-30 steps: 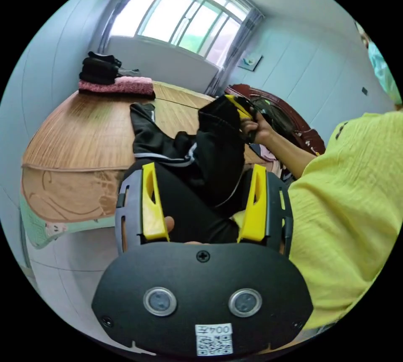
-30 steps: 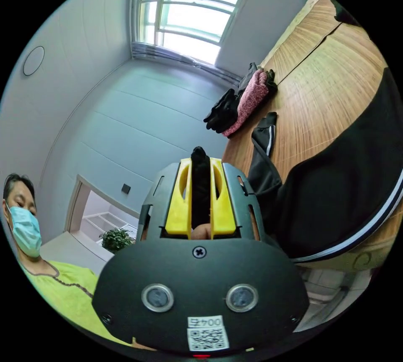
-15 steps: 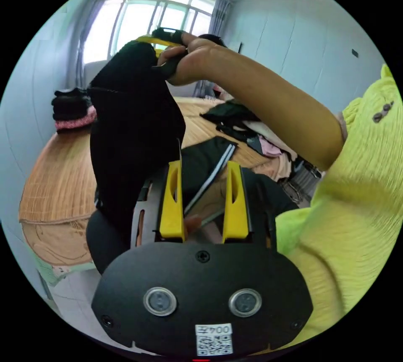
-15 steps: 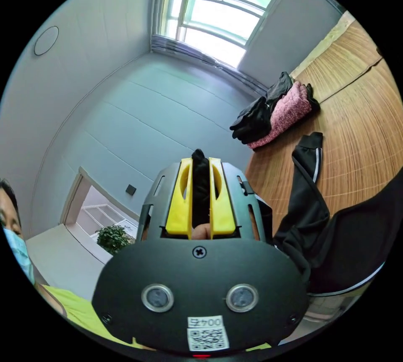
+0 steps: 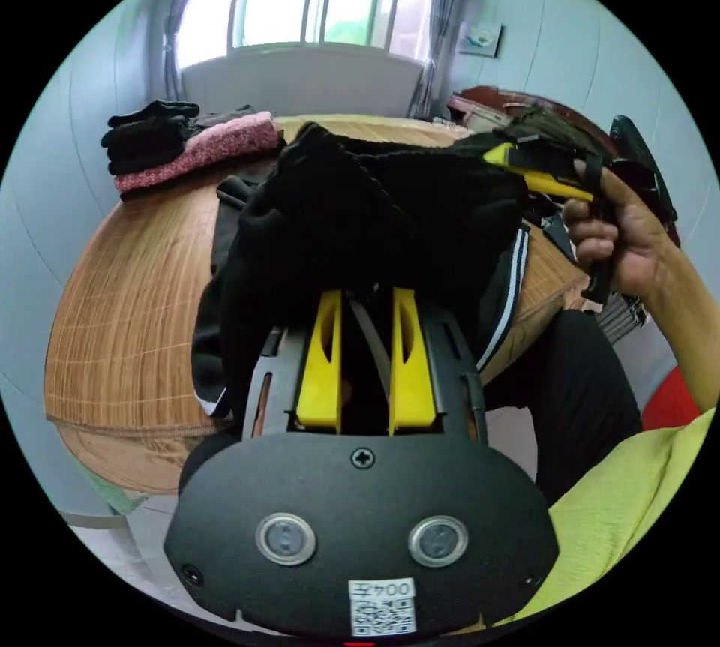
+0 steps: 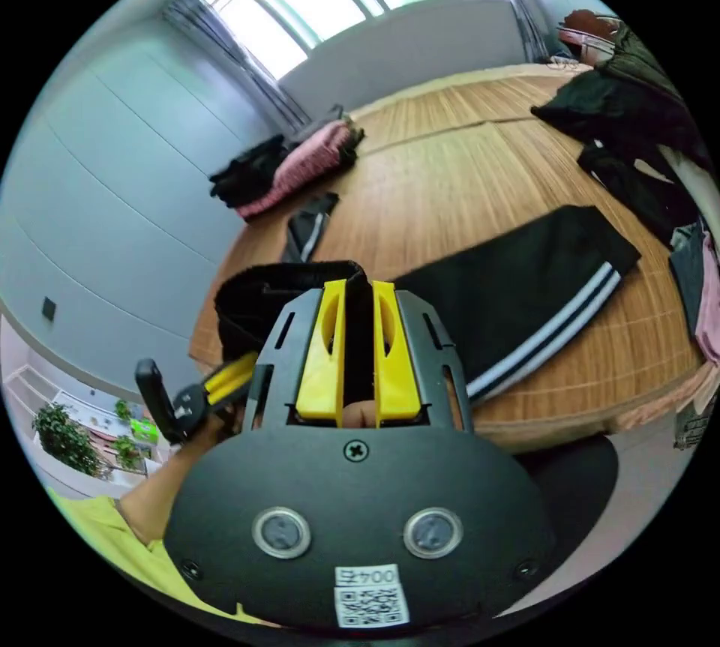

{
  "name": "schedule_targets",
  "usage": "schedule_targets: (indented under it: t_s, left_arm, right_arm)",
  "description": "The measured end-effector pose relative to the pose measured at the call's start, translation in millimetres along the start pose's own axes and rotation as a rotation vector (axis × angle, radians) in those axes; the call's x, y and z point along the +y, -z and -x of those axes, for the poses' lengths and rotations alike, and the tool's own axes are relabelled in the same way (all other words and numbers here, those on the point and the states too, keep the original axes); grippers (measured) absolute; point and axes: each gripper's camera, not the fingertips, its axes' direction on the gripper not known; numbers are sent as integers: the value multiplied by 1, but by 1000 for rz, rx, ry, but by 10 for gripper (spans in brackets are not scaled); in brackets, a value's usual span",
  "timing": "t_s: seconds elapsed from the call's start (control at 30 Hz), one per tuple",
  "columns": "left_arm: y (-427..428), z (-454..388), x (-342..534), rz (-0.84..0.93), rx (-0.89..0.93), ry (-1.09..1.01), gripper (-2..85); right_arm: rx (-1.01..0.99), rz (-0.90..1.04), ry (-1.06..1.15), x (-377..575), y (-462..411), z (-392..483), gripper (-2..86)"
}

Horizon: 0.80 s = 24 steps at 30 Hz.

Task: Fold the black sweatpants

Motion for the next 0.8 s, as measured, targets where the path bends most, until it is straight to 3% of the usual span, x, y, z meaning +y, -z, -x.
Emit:
schedule_targets:
  t_s: [0.13, 0.27, 0.4, 0.8]
  left_arm:
    - [-17, -27, -22, 69, -40, -121, 76]
    - [-25, -53, -36, 122, -81, -212, 66]
    - [-32, -72, -45, 172, -76, -293, 62]
    - [-34, -94, -65, 261, 16, -338, 66]
  right_arm:
    - [196, 139, 66, 14, -12, -20, 57]
    - [575, 269, 170, 25, -38, -19, 33]
    - [571, 443, 209, 29, -75, -26, 42]
    - [440, 315, 377, 44, -71, -40, 38]
